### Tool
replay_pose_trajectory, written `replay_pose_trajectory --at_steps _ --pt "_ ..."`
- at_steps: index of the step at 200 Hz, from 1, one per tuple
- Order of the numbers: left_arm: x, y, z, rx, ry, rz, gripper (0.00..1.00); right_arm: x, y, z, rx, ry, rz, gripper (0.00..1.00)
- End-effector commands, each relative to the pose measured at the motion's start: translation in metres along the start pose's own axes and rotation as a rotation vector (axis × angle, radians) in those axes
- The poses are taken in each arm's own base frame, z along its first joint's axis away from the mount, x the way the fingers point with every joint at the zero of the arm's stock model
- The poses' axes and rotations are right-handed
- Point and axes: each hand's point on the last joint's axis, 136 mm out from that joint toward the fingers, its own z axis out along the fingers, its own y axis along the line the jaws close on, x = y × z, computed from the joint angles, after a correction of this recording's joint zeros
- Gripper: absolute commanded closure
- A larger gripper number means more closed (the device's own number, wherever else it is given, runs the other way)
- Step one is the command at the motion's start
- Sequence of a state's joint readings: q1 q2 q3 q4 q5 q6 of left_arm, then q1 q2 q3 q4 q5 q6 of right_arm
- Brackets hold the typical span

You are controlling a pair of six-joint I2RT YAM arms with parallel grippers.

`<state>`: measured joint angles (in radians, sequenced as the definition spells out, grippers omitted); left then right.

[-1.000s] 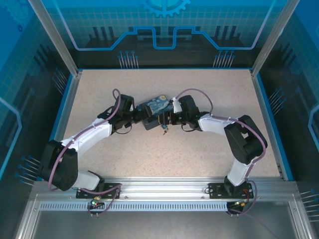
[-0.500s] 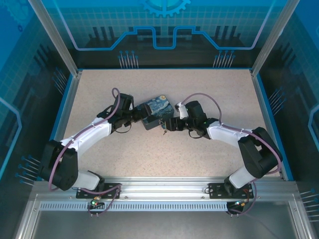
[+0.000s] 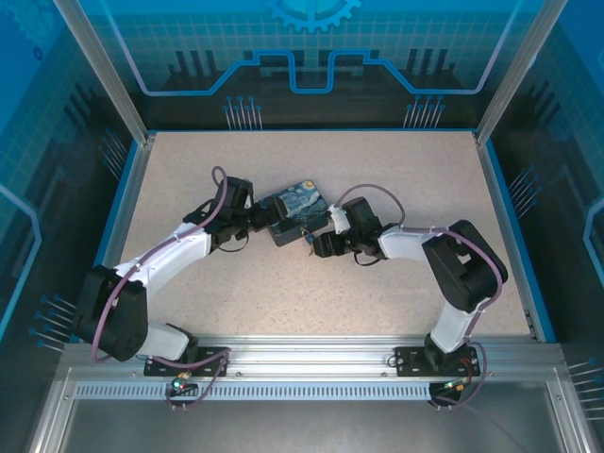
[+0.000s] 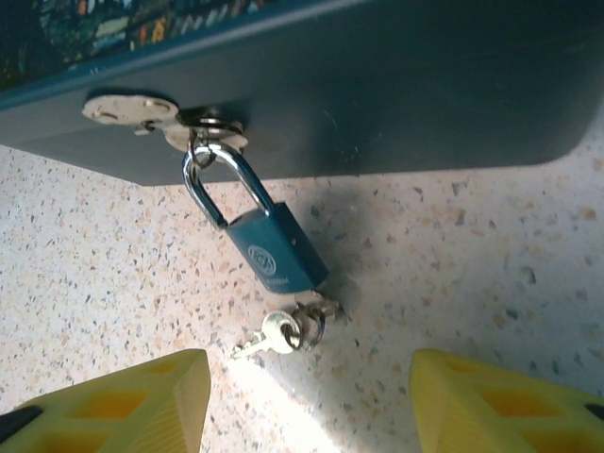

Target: Unlock the padlock with the key

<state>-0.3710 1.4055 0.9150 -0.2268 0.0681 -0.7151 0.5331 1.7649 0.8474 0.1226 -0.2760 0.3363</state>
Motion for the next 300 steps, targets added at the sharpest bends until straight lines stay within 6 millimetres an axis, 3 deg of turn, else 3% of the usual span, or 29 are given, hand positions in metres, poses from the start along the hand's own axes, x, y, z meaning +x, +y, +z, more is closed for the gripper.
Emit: replay_pose_trajectory --at_steps 1,7,26,103,146,253,300 --pt "-0.018 -0.017 -0.007 0.064 -0.034 -0.009 0.01 -0.007 0.005 0.006 -0.037 -0.008 -0.055 0.42" --pt "-0.018 -0.018 -0.006 0.068 -0.032 -0.01 0.01 -0.019 0.008 0.006 -0.046 -0.03 -0.071 0.42" --pt "-0.02 -0.018 -0.003 0.075 -0.03 -0.022 0.01 -0.02 0.01 0.011 -0.06 -0.028 -0.085 0.42" --pt "-0.026 -0.017 0.004 0.1 -0.026 -0.049 0.01 -0.011 0.015 0.024 -0.101 -0.001 -0.108 0.49" --pt "-0.026 -0.014 0.009 0.101 -0.019 -0.06 0.01 -0.011 0.015 0.028 -0.112 0.008 -0.106 0.66" --pt "-0.026 -0.008 0.017 0.099 -0.009 -0.073 0.01 -0.015 0.018 0.026 -0.123 -0.002 -0.079 0.79" --pt "-0.027 -0.002 0.016 0.06 -0.015 -0.051 0.01 -0.019 0.024 0.022 -0.142 -0.007 -0.048 0.91"
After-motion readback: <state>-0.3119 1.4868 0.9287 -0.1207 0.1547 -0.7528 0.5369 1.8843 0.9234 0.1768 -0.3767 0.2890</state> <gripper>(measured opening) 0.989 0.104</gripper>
